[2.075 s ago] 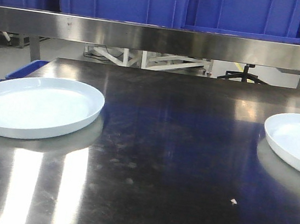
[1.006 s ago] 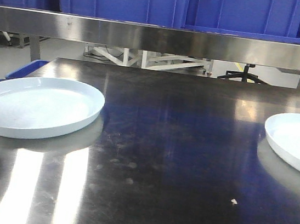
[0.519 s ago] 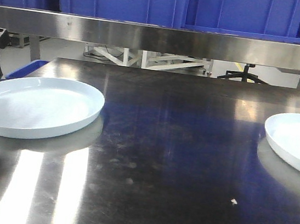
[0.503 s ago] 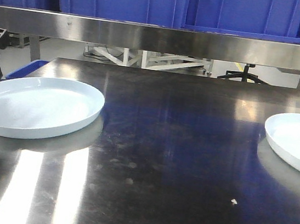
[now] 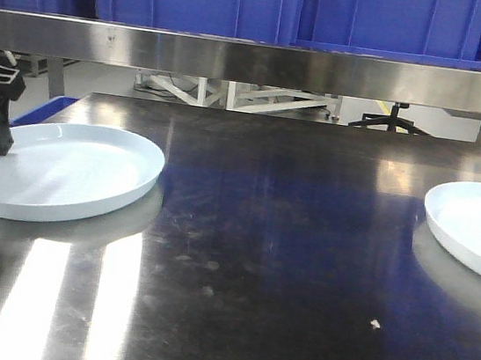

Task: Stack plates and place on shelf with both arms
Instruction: 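Lower the left gripper and grasp the rim of the white plate, then lift the plate and carry it toward the table center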

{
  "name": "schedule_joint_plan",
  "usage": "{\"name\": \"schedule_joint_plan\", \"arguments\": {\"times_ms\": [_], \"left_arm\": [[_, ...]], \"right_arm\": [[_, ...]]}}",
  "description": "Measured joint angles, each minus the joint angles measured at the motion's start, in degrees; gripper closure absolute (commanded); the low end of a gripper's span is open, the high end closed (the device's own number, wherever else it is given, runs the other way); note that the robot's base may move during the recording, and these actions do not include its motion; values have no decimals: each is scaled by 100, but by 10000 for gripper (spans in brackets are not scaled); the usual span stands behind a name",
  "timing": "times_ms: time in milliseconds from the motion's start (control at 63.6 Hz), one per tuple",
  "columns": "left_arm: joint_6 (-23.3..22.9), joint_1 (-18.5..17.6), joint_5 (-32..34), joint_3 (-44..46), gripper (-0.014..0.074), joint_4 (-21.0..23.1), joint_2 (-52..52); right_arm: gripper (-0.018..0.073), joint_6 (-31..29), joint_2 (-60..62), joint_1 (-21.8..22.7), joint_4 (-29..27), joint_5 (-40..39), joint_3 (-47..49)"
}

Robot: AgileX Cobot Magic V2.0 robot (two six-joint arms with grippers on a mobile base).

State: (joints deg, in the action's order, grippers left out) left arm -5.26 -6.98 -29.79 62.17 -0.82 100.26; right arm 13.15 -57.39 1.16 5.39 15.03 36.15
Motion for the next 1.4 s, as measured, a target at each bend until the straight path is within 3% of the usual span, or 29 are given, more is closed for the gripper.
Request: {"name": "schedule_joint_plan", "arguments": {"times_ms": [94,236,251,314,566,723,974,1147,1399], "left_arm": [[0,0,13,3,112,25,10],[-4,0,47,12,522,82,10],[-4,0,47,12,534,82,10],[-4,-11,59,12,480,82,10],[-4,-22,42,15,500,202,-47],[-4,-212,-82,115,500,262,-340],[-4,-878,-201,679,500,484,-717],[-4,-1543,-139,970,499,729,-706],[-4,-2418,-38,1480,499,927,-100]], "right_arm": [[92,0,0,0,0,0,0],[92,0,0,0,0,0,0],[92,0,0,0,0,0,0],[92,0,0,0,0,0,0],[92,0,0,0,0,-12,0],[92,0,0,0,0,-36,0],[92,0,0,0,0,-45,0],[92,0,0,0,0,-45,0],[92,0,0,0,0,-45,0]]}}
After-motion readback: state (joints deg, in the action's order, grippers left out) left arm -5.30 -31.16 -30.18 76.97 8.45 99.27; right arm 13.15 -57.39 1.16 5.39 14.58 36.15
